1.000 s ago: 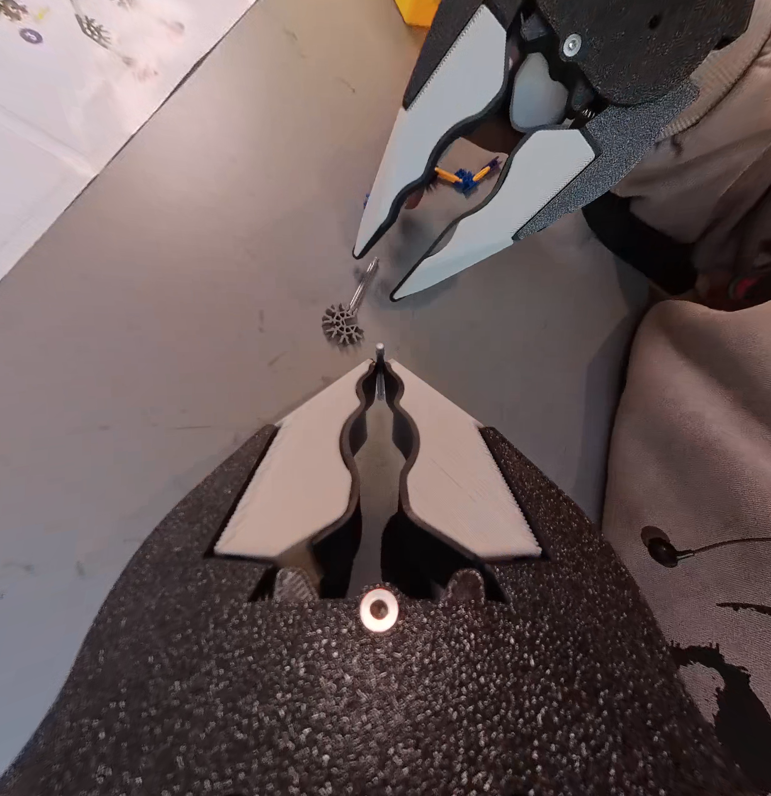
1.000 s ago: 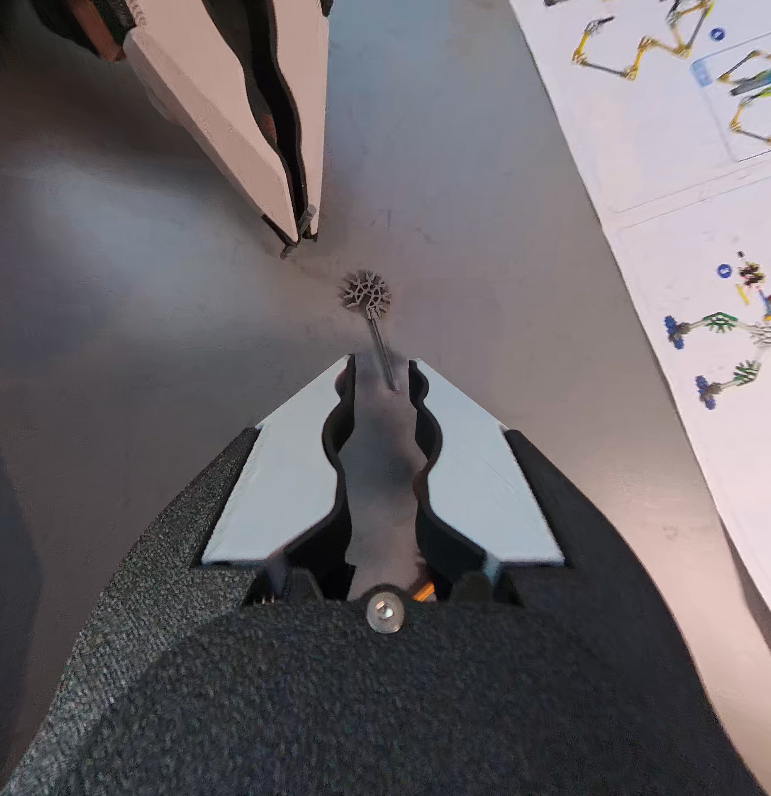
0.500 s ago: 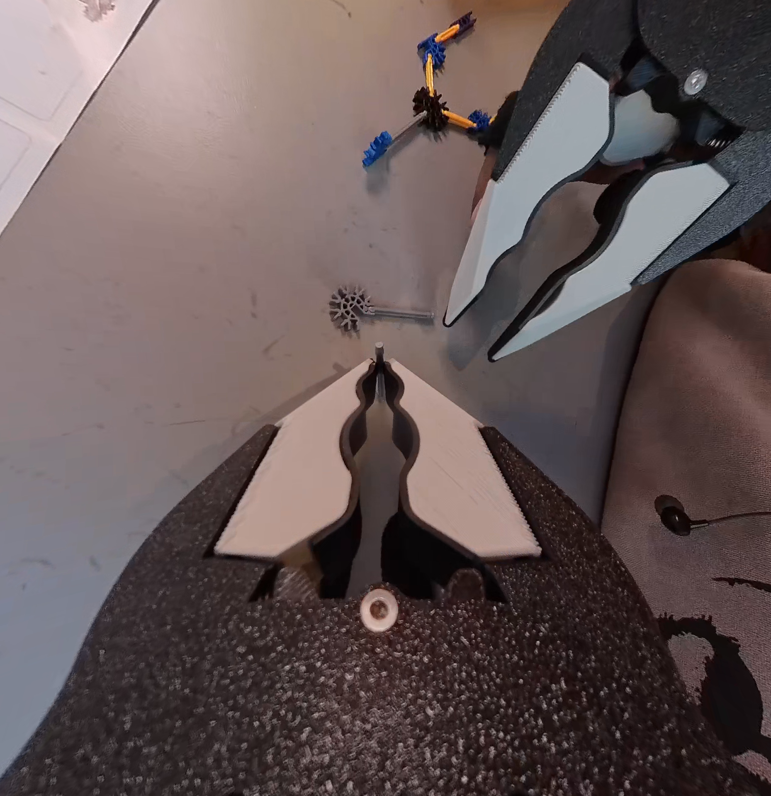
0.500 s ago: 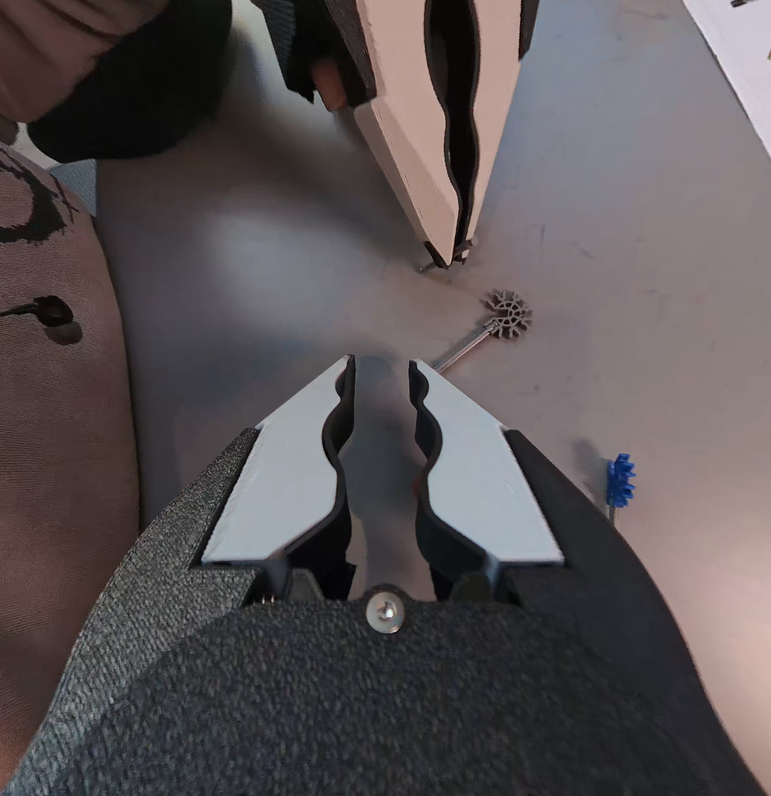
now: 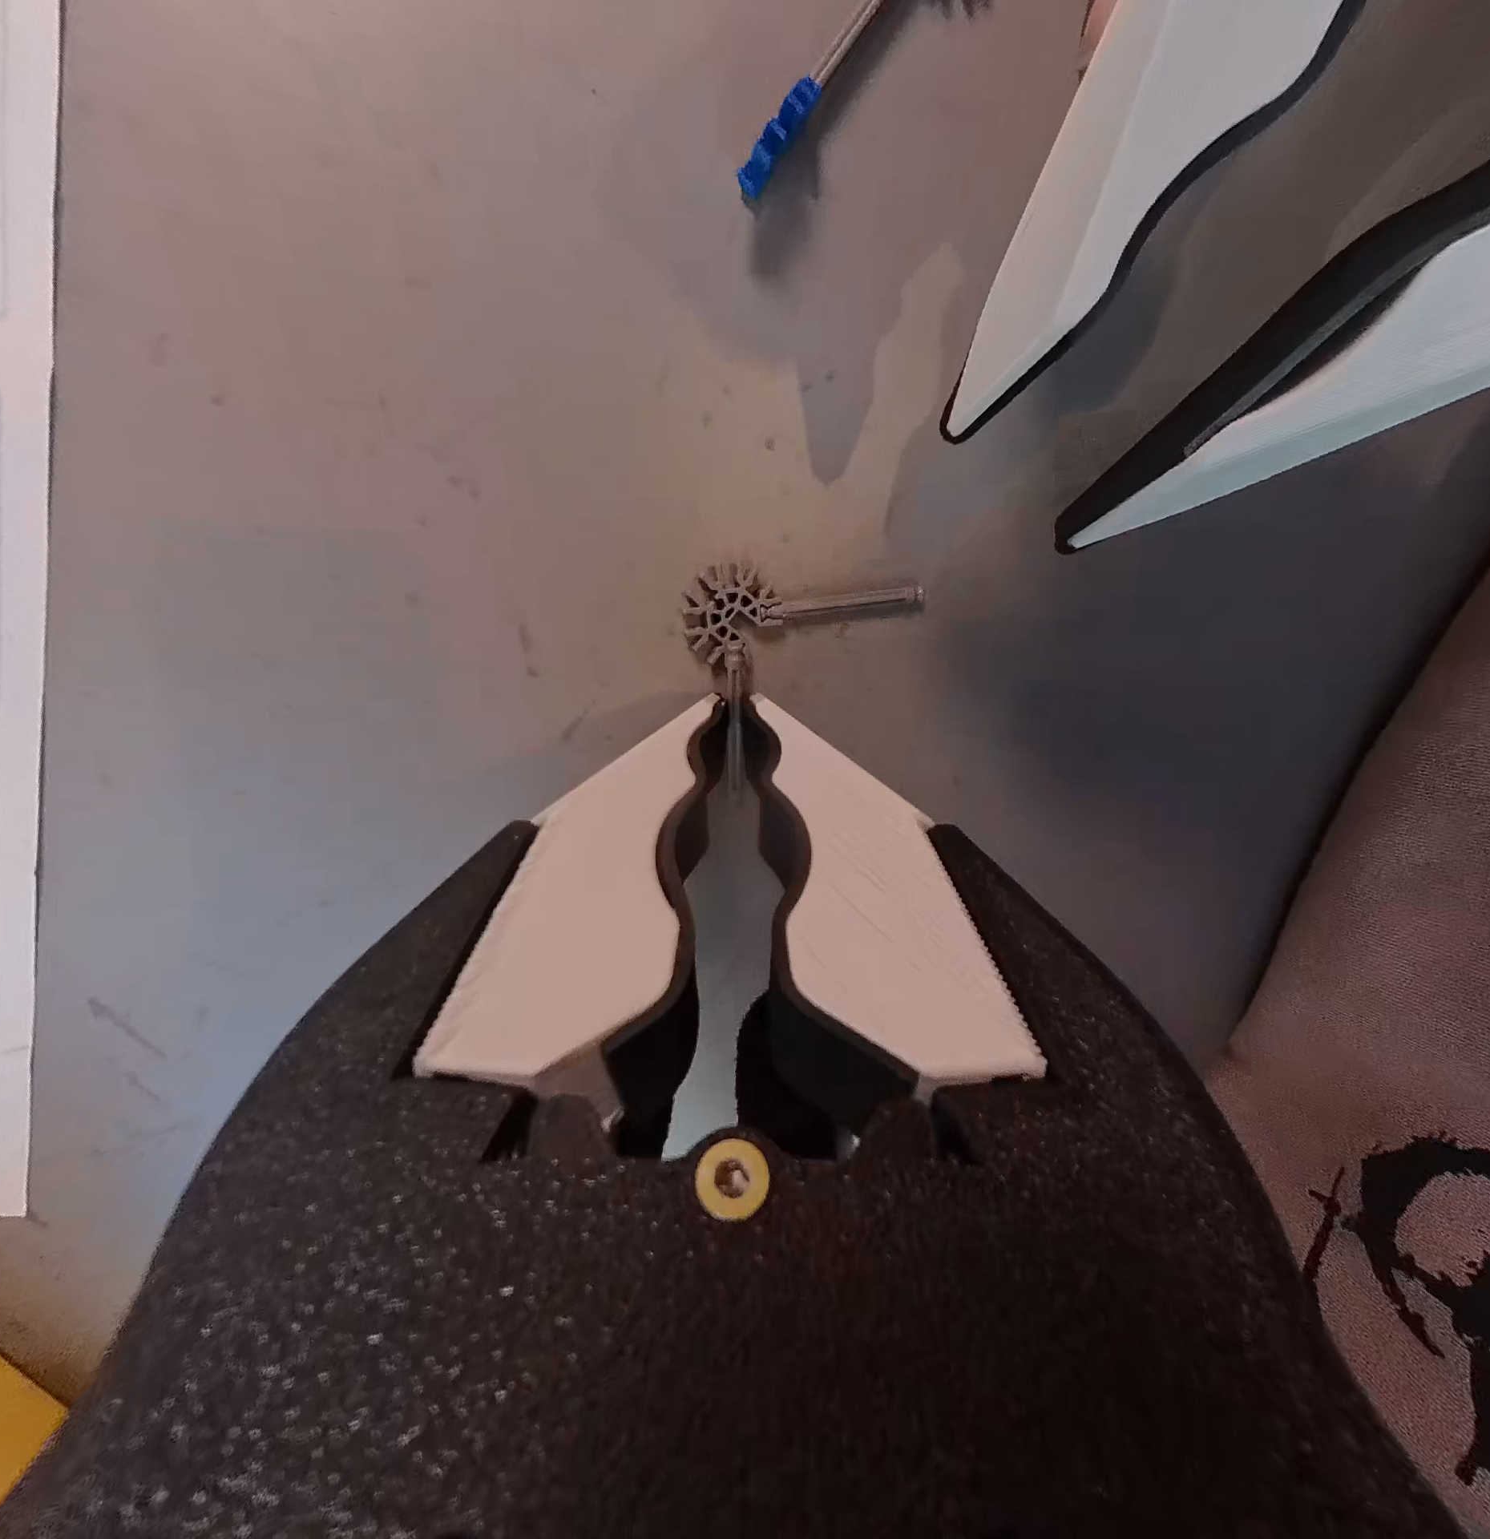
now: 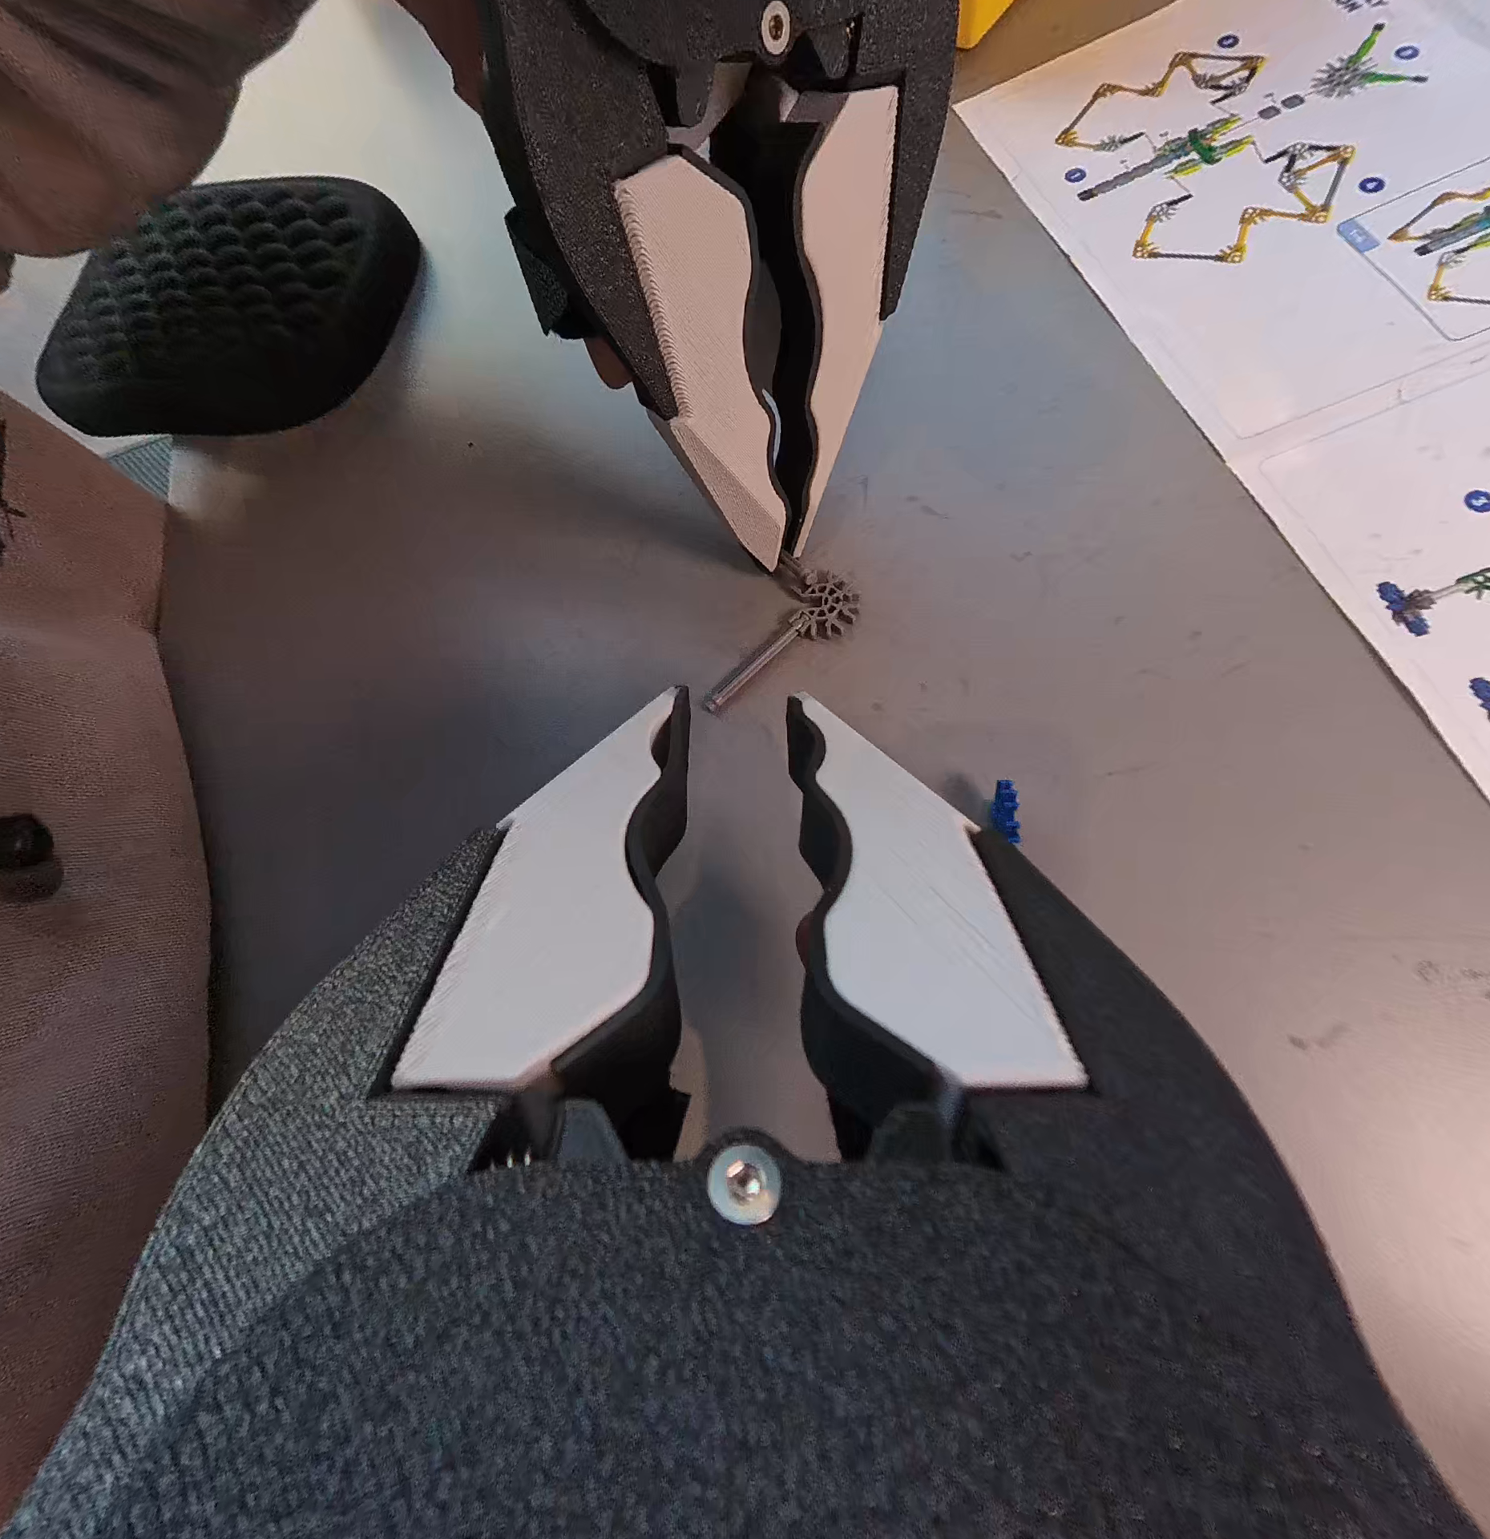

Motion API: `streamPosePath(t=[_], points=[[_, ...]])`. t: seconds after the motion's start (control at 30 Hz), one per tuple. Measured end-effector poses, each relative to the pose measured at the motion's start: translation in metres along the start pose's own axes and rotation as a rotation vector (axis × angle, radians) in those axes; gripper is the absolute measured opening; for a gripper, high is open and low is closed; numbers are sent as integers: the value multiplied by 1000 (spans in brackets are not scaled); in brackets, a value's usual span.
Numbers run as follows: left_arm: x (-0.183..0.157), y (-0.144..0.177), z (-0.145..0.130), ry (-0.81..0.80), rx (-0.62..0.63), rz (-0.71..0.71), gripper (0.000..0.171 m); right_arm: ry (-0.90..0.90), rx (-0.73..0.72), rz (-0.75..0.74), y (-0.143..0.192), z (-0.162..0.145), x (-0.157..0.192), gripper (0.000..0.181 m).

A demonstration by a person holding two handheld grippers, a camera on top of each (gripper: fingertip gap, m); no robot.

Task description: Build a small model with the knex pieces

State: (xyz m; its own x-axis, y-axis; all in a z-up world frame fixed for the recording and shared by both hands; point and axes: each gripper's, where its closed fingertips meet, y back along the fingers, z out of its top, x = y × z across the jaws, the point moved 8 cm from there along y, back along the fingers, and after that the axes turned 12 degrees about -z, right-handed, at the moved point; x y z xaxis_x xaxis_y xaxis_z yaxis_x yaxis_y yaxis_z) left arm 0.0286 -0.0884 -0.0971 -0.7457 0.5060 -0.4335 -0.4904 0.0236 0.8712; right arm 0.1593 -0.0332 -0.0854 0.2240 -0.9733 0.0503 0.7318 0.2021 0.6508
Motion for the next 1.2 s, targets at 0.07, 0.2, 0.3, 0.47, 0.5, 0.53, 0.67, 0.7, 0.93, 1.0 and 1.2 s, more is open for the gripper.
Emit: streamPosePath(t=[0.07,0.2,0.3,0.47,0.5,0.53,0.67,0.7,0.93,1.0,1.2], points=[[-1,0,0,8,7,8,3,1,-13,-3,3,1,-1,22],[-2,0,-1,25,7,10,3,-7,-22,-7,5,2,-2,22],[-2,0,-1,37,5,7,3,-6,-22,-6,4,2,-2,22],[-2,0,-1,37,0,11,3,-2,-23,-8,5,2,-1,22],[-2,0,-1,37,-6,11,4,-3,-24,-8,5,2,-1,22],[-3,1,0,37,-16,9,4,-4,-24,-9,5,2,-2,22],[-2,4,-1,41,-35,20,4,-6,-24,-10,5,2,-2,22],[-3,5,-1,38,-43,23,4,-5,-24,-10,5,2,-2,22],[-11,12,2,-11,-193,59,0,-9,-32,-17,5,2,-3,21],[-10,8,-1,-16,-200,67,0,-7,-31,-18,5,2,-3,21],[-8,-3,-3,-24,-187,68,0,-9,-29,-18,5,1,-3,21]])
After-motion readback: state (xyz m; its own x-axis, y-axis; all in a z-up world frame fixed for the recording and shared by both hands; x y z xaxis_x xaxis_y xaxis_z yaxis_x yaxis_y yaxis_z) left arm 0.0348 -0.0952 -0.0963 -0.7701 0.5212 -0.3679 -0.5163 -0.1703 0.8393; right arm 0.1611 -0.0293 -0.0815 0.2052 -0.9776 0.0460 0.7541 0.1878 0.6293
